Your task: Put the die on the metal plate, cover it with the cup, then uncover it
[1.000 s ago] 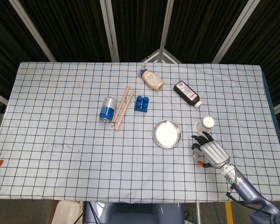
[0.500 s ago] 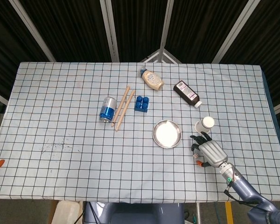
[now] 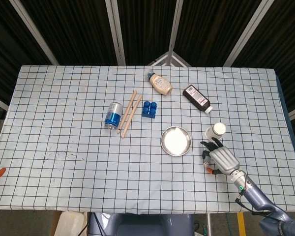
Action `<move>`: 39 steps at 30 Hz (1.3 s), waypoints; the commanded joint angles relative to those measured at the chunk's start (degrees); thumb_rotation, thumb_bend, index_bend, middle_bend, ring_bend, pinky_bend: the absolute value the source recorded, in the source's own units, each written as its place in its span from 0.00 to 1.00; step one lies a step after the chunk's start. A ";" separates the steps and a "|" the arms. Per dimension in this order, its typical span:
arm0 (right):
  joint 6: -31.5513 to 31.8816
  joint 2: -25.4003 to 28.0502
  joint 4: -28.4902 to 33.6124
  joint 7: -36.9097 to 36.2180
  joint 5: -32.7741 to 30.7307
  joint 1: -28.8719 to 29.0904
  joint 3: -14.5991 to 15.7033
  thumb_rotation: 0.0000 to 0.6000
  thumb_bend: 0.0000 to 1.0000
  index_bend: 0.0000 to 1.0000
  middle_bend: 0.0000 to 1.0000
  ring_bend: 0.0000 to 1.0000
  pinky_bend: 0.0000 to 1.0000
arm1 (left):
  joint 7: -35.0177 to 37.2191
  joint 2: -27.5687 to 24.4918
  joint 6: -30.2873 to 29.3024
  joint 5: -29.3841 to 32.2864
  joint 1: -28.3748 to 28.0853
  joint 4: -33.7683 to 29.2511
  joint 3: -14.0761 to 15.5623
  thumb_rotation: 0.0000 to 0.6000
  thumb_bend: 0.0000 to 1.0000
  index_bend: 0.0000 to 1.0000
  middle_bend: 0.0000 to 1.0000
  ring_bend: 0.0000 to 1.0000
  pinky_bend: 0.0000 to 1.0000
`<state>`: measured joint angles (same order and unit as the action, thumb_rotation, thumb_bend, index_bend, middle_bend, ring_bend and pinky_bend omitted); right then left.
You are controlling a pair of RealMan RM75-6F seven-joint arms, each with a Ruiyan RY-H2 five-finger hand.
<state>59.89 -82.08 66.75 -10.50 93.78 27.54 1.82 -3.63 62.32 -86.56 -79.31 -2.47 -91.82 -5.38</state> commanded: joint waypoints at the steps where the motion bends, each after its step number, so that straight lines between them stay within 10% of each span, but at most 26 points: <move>1: 0.03 -0.19 -0.24 -0.06 -0.04 0.11 0.07 1.00 0.27 0.47 0.15 0.19 0.04 | -0.09 0.02 -0.09 0.09 0.04 -0.01 -0.03 1.00 0.13 0.13 0.00 0.00 0.06; 39: 0.66 -2.55 -4.64 -2.55 -0.39 0.76 1.32 1.00 0.34 0.52 0.16 0.20 0.04 | -2.48 0.73 0.84 0.78 -0.50 -0.14 0.07 1.00 0.13 0.13 0.00 0.00 0.06</move>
<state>60.56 -84.62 62.12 -13.04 93.40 28.28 3.13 -6.10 63.05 -85.73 -78.54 -2.97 -91.95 -5.31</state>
